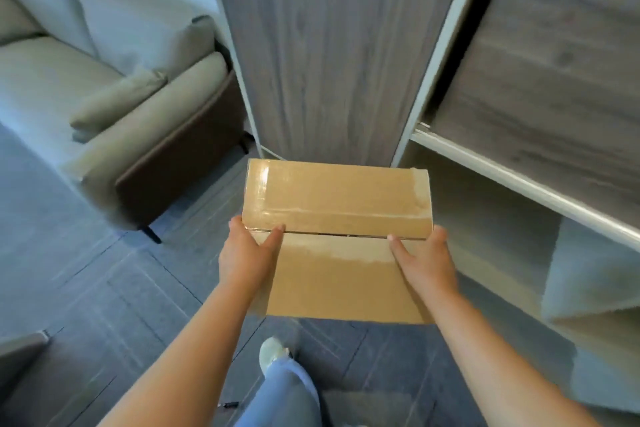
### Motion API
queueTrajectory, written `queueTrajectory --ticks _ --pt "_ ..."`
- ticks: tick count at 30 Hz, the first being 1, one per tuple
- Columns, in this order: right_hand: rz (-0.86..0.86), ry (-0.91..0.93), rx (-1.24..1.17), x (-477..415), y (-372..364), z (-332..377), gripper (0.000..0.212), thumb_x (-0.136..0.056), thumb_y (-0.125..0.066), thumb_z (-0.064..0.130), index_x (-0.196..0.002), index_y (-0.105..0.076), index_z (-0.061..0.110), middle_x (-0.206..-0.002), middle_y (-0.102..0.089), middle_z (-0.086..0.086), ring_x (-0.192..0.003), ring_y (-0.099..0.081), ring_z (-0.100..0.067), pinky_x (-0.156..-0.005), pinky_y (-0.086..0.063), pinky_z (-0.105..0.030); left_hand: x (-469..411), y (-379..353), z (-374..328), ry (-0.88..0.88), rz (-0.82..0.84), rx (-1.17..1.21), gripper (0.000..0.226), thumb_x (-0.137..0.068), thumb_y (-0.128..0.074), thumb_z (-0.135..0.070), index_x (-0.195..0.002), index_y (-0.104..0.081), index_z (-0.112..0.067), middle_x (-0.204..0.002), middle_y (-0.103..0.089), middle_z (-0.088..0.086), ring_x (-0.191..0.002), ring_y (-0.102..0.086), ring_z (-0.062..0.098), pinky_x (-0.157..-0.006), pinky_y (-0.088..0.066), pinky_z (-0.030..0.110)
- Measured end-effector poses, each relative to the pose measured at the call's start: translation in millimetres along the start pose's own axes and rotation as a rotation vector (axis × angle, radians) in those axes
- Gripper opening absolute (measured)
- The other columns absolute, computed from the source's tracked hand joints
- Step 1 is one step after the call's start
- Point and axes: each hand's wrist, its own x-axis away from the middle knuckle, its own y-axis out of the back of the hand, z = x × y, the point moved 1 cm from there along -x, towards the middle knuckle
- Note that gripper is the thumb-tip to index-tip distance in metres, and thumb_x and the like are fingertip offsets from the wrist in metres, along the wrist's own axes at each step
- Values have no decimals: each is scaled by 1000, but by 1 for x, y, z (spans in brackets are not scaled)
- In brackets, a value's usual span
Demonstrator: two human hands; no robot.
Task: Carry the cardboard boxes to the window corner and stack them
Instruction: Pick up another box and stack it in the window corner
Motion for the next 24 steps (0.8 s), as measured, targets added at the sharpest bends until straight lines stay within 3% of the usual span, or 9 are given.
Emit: queueTrajectory --ticks 9,12,16,24 --pt "233 317 40 -39 -142 199 60 -81 -66 43 -120 -35 11 -115 -54 -7 -89 -50 -21 -69 -41 -30 -117 143 66 176 -253 155 62 -85 -57 -48 -131 -32 -13 -123 -55 9 -111 -54 30 -88 -44 42" --pt "283 393 49 -41 -185 255 61 -80 -66 43 -120 -35 10 -116 -54 -7 -97 -56 -26 -70 -44 -31 -147 185 86 218 -336 187 59 -86 -56 -47 -128 -34 -12 -121 -56 9 -111 -54 32 -88 -43 41" --pt "371 490 48 -40 -237 318 63 -80 -67 44 -121 -34 10 -117 -54 -8 -103 -56 -29 -80 -50 -38 -174 230 110 277 -451 229 55 -86 -57 -45 -124 -37 -10 -117 -58 10 -108 -54 31 -78 -38 33" --pt "569 696 73 -38 -323 428 68 -81 -66 44 -129 -32 9 -120 -52 -7 -103 -52 -26 -73 -39 -31 -207 292 148 423 -671 280 62 -84 -57 -50 -128 -35 -11 -116 -58 8 -105 -56 29 -82 -46 37"
